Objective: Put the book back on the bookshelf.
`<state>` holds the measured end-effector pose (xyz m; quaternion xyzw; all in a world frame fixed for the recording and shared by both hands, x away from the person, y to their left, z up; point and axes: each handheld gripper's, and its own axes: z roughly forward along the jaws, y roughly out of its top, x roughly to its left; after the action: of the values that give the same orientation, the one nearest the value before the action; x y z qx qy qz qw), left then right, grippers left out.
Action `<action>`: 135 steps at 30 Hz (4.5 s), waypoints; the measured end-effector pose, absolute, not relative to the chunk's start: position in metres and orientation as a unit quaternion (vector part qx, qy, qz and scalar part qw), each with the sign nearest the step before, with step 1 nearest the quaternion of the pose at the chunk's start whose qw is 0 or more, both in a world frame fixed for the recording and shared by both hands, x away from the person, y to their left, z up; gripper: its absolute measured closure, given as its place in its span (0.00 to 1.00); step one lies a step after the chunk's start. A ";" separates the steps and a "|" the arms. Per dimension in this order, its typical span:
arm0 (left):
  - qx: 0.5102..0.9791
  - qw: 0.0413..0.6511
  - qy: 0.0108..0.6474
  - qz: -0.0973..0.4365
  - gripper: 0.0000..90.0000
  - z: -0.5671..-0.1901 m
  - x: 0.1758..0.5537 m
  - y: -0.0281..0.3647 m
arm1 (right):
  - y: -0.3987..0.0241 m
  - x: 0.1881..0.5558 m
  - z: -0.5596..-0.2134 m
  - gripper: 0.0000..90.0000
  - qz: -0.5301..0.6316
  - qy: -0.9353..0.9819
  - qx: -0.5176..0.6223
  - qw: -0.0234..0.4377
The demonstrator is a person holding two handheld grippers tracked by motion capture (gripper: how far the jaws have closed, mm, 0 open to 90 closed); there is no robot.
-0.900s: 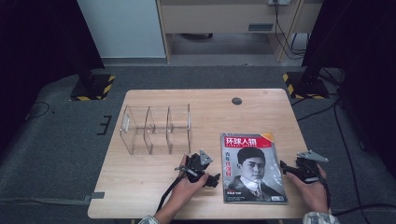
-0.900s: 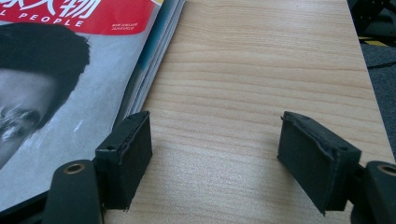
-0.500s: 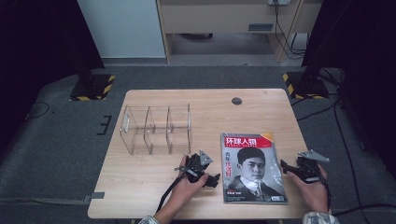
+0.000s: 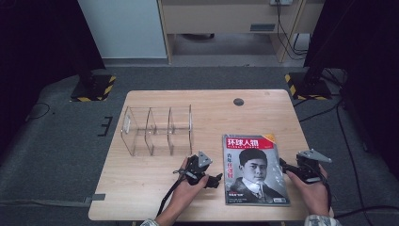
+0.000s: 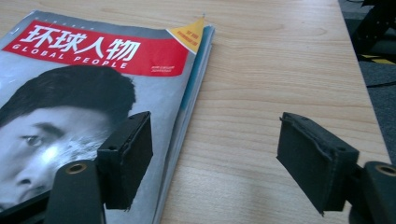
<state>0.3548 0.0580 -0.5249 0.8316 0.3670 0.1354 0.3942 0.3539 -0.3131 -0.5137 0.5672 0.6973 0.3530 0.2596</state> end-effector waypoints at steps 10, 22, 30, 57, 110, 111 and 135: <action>0.847 0.405 0.317 0.136 0.15 -0.512 0.348 0.019 | -0.303 0.360 -0.514 0.19 0.374 0.715 0.542 0.235; 0.852 0.399 0.319 0.109 0.42 -0.525 0.351 0.003 | -0.292 0.381 -0.526 0.33 0.371 0.734 0.529 0.207; 0.851 0.403 0.316 0.117 0.45 -0.526 0.348 0.001 | -0.289 0.383 -0.531 0.34 0.360 0.745 0.528 0.194; 0.844 0.395 0.340 0.127 0.39 -0.534 0.348 0.004 | -0.275 0.364 -0.505 0.61 0.421 0.734 0.492 0.203; 0.846 0.396 0.335 0.123 0.39 -0.534 0.349 0.005 | -0.257 0.374 -0.519 0.49 0.368 0.786 0.466 0.174; 0.846 0.396 0.335 0.123 0.39 -0.534 0.349 0.005 | -0.255 0.375 -0.521 0.48 0.358 0.791 0.464 0.176; 0.842 0.424 0.318 0.098 0.20 -0.525 0.349 0.015 | -0.258 0.370 -0.511 0.97 0.387 0.782 0.449 0.193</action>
<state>0.3495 0.0145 -0.5251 0.8424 0.3179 0.0978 0.4240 0.3702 -0.2579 -0.5109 0.4489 0.7822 0.3867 0.1926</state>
